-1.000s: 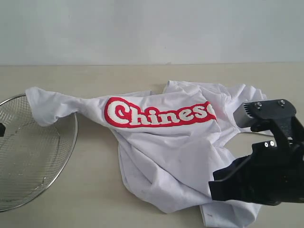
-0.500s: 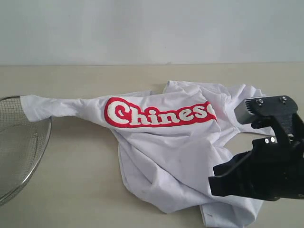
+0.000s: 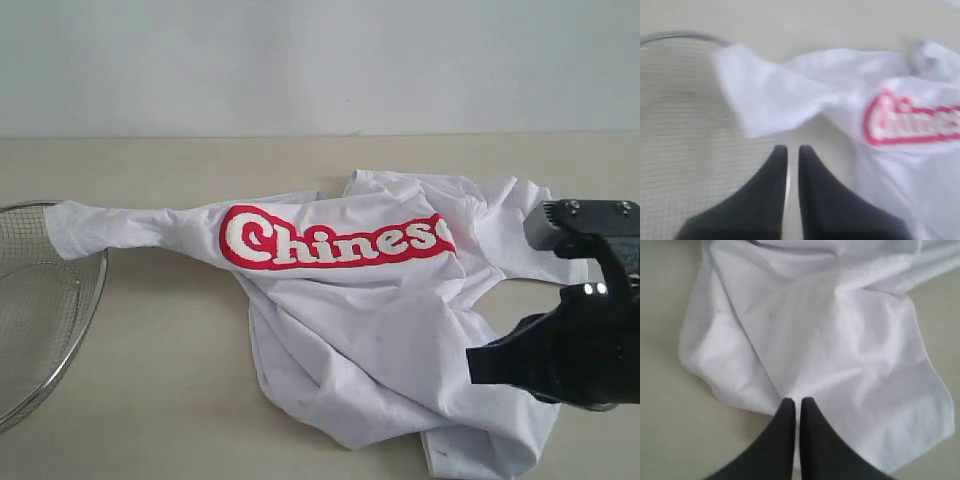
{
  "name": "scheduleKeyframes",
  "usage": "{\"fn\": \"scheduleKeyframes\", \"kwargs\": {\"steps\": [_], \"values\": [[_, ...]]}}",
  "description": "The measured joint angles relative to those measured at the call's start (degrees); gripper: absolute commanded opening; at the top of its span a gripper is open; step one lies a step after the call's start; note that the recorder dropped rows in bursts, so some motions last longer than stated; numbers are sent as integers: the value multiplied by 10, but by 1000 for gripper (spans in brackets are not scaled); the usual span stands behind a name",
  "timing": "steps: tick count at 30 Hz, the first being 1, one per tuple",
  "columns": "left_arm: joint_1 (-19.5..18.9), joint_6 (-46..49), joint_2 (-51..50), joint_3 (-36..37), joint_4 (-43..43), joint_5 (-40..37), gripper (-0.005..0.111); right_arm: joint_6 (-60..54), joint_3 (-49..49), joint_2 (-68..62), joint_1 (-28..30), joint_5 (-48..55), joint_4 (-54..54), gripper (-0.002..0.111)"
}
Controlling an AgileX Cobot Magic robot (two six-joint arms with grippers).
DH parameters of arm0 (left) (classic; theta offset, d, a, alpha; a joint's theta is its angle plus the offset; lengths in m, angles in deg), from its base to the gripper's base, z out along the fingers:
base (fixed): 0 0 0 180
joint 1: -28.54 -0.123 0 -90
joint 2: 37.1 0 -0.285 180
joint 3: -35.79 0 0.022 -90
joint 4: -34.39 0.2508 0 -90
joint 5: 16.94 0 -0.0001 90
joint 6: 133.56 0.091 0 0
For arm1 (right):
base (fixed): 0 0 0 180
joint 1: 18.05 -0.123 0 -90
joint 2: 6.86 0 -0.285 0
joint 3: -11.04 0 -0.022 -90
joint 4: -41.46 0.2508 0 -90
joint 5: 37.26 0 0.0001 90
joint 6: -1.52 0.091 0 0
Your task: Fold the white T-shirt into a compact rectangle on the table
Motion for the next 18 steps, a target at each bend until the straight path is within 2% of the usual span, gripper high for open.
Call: {"fn": "scheduleKeyframes", "kwargs": {"steps": [2,5,9,12,18], "values": [[25,53,16,0,-86,-39,5,0,0,-27,23,29,-1,0],[83,91,27,0,-143,-64,5,-8,0,-72,24,62,9,0],[170,103,31,24,-164,-60,5,-18,0,-121,-8,62,28,0],[217,103,31,44,-165,-60,5,-22,0,-138,-37,38,52,0],[266,103,31,67,-178,-51,5,-23,1,-175,-63,-8,72,0]]}}
